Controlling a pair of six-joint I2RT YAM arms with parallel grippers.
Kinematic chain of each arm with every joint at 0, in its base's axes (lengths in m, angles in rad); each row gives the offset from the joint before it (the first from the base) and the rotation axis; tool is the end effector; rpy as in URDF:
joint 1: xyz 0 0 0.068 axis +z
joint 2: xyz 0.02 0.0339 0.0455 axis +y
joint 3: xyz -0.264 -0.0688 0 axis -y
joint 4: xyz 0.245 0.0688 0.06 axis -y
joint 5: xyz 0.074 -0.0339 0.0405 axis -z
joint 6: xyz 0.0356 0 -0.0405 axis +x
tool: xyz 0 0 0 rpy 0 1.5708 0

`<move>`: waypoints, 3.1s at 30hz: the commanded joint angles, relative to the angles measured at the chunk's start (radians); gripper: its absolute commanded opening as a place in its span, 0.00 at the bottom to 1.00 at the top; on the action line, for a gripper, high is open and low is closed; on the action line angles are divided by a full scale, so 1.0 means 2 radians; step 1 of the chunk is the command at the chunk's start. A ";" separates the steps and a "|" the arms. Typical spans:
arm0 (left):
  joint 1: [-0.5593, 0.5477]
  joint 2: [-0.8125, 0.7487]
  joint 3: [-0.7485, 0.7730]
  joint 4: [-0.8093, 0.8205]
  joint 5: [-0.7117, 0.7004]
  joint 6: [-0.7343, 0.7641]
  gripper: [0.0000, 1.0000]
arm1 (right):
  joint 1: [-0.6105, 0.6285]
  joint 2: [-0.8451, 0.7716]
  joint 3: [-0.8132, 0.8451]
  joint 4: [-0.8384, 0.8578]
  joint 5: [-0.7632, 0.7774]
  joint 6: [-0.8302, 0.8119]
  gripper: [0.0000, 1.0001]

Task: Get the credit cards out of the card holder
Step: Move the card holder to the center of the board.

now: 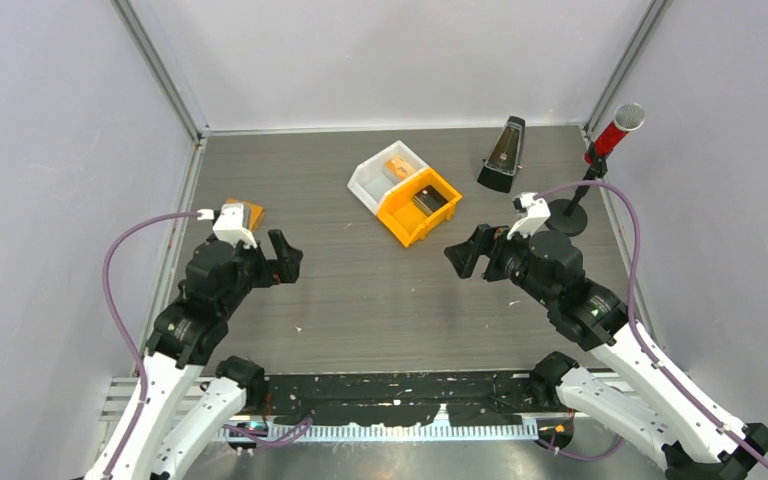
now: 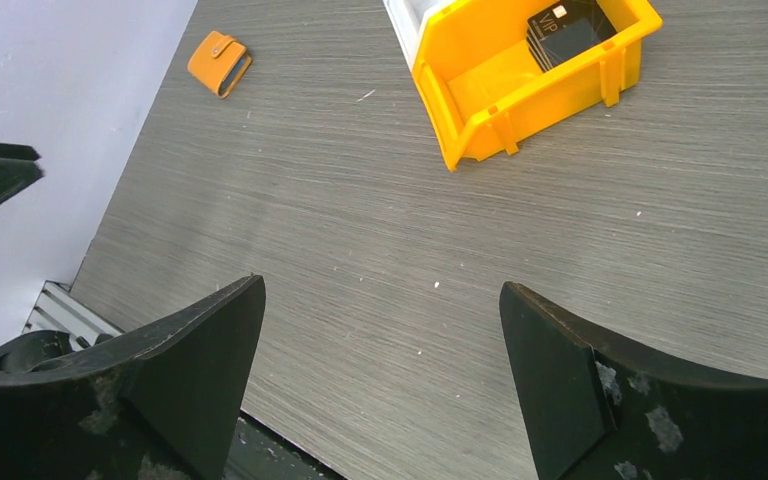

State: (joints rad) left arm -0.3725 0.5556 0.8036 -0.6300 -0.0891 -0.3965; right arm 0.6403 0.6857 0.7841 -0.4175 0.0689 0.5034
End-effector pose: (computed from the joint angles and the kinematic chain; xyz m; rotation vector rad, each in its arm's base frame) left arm 0.1130 -0.0407 0.3302 -0.0832 1.9729 -0.4189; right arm 0.1278 0.0922 0.3301 -0.0850 1.9513 0.7072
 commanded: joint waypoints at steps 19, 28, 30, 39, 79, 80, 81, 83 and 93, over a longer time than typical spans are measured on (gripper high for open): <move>0.231 0.425 0.205 0.016 0.029 -0.164 0.61 | 0.001 -0.099 0.016 0.019 -0.074 -0.050 0.95; 0.263 0.512 0.201 0.066 -0.005 -0.204 0.61 | 0.001 -0.114 0.042 -0.005 -0.074 -0.052 0.96; 0.276 0.529 0.201 0.066 -0.007 -0.216 0.61 | 0.002 -0.116 0.040 -0.004 -0.072 -0.049 0.96; 0.320 0.568 0.152 0.164 0.041 -0.270 0.58 | 0.001 -0.109 0.035 -0.006 -0.063 -0.041 0.96; 0.342 0.600 0.140 0.167 0.093 -0.303 0.00 | 0.001 -0.098 0.040 0.006 -0.015 0.006 0.98; 0.342 0.593 0.134 0.169 0.092 -0.303 0.00 | 0.002 -0.099 0.039 0.007 -0.016 0.009 0.98; 0.342 0.587 0.126 0.171 0.094 -0.303 0.00 | 0.001 -0.100 0.038 0.007 -0.016 0.011 0.98; 0.342 0.574 0.108 0.176 0.095 -0.302 0.00 | 0.001 -0.101 0.037 0.007 -0.016 0.015 0.98; 0.306 0.487 0.008 0.185 0.116 -0.268 0.00 | 0.001 -0.106 0.019 -0.004 -0.001 0.018 0.99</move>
State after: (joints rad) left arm 0.2848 1.6100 0.8719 -0.2546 0.1177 -0.9913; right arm 0.6403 0.4767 0.8318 -0.4381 0.0334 0.5301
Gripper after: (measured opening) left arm 0.034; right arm 0.985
